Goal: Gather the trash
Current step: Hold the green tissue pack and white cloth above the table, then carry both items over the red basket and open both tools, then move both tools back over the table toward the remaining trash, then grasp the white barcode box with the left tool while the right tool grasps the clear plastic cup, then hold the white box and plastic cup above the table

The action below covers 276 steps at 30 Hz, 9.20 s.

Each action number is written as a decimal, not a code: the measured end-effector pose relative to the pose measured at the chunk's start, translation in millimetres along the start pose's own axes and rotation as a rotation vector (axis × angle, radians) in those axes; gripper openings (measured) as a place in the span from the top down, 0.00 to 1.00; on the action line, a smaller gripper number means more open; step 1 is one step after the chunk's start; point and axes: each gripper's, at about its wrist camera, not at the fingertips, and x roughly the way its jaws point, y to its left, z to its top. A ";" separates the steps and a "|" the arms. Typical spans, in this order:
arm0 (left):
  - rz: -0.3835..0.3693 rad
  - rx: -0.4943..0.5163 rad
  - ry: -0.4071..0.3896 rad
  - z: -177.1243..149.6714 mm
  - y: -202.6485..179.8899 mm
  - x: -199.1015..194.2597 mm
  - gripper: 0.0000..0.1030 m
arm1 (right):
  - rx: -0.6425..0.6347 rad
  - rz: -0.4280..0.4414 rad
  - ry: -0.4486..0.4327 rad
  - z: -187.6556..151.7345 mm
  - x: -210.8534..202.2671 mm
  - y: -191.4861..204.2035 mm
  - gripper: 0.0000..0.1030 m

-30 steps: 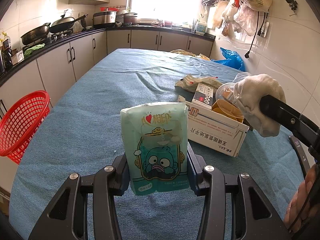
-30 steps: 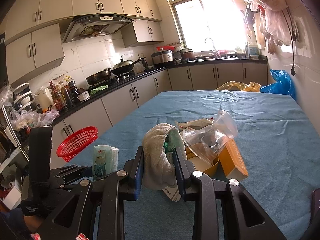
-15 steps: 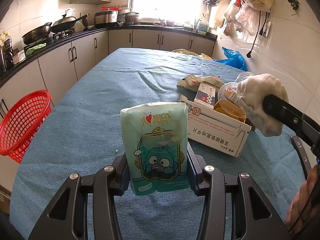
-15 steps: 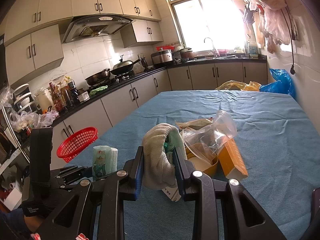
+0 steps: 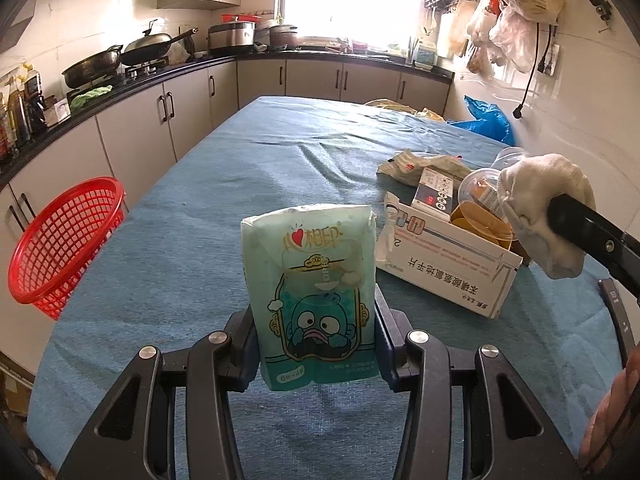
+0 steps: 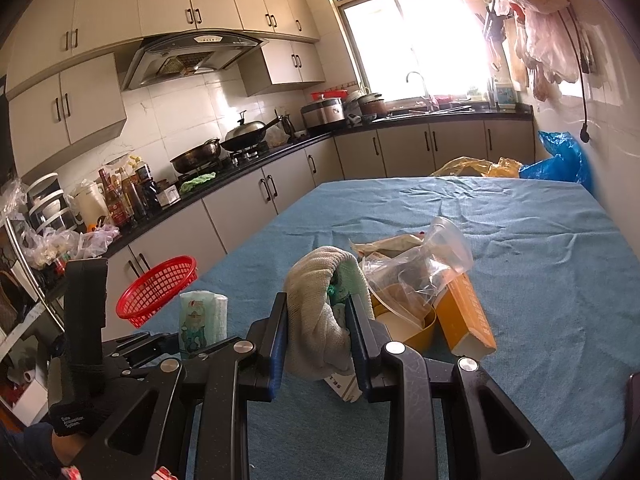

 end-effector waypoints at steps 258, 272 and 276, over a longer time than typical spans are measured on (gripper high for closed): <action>0.145 0.077 -0.155 17.7 37.4 -31.1 0.88 | -0.096 -0.053 -0.033 18.7 31.9 15.8 0.58; 0.145 0.074 -0.158 17.9 39.5 -32.9 0.88 | -0.082 -0.055 -0.032 20.8 31.6 15.2 0.58; 0.145 0.070 -0.165 19.5 41.4 -37.9 0.88 | -0.045 -0.052 -0.029 24.0 31.0 12.0 0.58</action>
